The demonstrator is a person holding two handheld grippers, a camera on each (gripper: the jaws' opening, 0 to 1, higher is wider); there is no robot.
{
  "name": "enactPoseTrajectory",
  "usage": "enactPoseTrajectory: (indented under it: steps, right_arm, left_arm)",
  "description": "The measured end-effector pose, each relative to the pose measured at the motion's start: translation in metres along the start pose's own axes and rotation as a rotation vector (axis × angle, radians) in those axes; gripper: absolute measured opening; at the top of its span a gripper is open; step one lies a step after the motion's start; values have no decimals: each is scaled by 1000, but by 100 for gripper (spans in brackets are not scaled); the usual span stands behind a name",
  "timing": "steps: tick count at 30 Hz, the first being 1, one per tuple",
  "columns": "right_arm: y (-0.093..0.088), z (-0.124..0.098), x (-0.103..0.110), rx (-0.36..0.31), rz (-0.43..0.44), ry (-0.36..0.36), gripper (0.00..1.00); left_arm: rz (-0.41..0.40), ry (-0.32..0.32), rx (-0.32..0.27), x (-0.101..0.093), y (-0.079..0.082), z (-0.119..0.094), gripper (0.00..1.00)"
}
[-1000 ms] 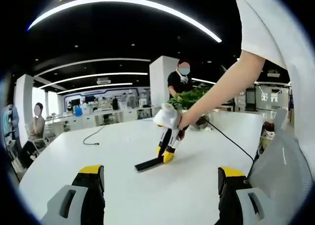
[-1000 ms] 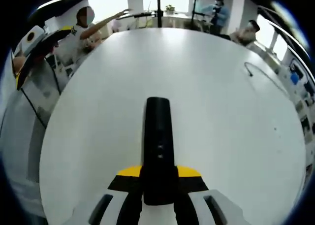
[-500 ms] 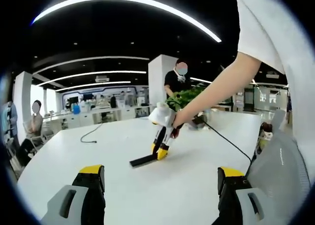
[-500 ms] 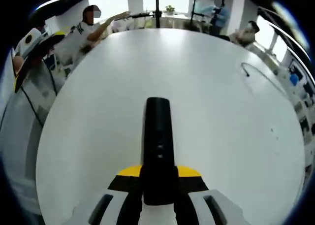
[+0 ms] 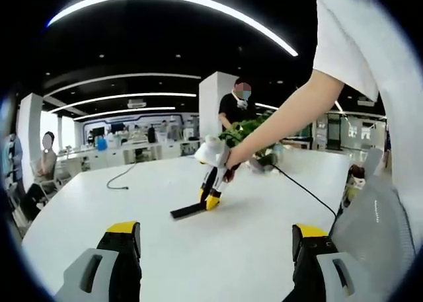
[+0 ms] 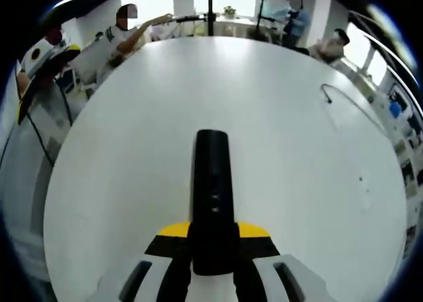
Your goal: Press the specified remote control buttons in sequence, fully releasing each button before pressing the next.
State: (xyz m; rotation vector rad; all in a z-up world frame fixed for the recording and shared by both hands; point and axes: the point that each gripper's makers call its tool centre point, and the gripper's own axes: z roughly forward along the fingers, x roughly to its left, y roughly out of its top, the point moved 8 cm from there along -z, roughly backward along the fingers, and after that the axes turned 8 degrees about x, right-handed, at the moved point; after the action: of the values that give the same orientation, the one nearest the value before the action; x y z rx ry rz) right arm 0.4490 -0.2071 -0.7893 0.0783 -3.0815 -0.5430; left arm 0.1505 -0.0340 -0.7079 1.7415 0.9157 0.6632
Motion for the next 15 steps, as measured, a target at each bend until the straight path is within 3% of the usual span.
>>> enactPoseTrajectory:
  steps: [15]
  right_arm:
    - [2,1,-16,26,30,-12,21]
  left_arm:
    - [-2,2,15,0,-2,0,99]
